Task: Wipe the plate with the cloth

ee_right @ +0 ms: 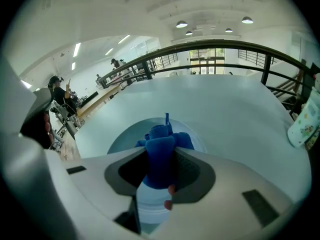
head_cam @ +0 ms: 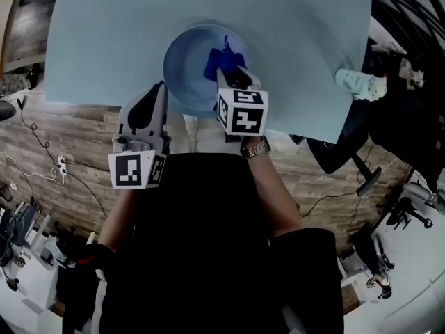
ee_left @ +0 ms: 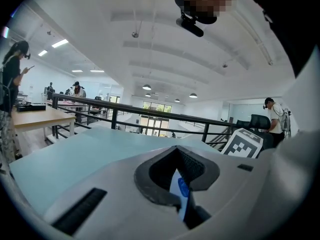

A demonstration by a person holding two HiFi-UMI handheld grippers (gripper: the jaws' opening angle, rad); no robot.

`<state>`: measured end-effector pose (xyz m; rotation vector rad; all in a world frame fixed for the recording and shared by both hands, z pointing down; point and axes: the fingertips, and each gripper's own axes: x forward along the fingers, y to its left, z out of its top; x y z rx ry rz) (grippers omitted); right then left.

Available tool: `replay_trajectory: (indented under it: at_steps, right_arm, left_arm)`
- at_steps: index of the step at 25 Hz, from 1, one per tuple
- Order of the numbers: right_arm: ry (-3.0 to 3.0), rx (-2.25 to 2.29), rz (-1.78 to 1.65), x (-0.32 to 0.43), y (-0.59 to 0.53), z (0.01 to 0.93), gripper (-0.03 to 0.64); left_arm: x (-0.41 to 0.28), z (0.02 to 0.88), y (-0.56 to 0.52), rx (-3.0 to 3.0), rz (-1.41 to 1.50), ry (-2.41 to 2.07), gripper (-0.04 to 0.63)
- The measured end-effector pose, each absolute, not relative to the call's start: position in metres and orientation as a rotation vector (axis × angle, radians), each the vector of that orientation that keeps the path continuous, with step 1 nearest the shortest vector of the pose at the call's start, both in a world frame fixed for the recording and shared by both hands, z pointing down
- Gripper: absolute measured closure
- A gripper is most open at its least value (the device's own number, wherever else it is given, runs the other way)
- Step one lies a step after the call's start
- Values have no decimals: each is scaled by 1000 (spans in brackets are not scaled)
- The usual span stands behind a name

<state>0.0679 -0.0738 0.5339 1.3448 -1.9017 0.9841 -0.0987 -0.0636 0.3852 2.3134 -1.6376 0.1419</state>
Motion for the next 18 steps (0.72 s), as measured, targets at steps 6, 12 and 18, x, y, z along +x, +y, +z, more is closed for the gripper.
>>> replay_trajectory:
  at_steps: [6,12,18]
  right_arm:
    - [-1985,1428,974,44,-62,503,499]
    - [-2016,1562,959,38,-45,468,499]
    - [-2095,1763,865,33,-34,413,499]
  left_arm:
    - [-110,378,-66,2414,136,-1545,594]
    - [-112,371,-66,2491,139,-1439,594]
    - [-115,359,-62,2564,127,-1373,594]
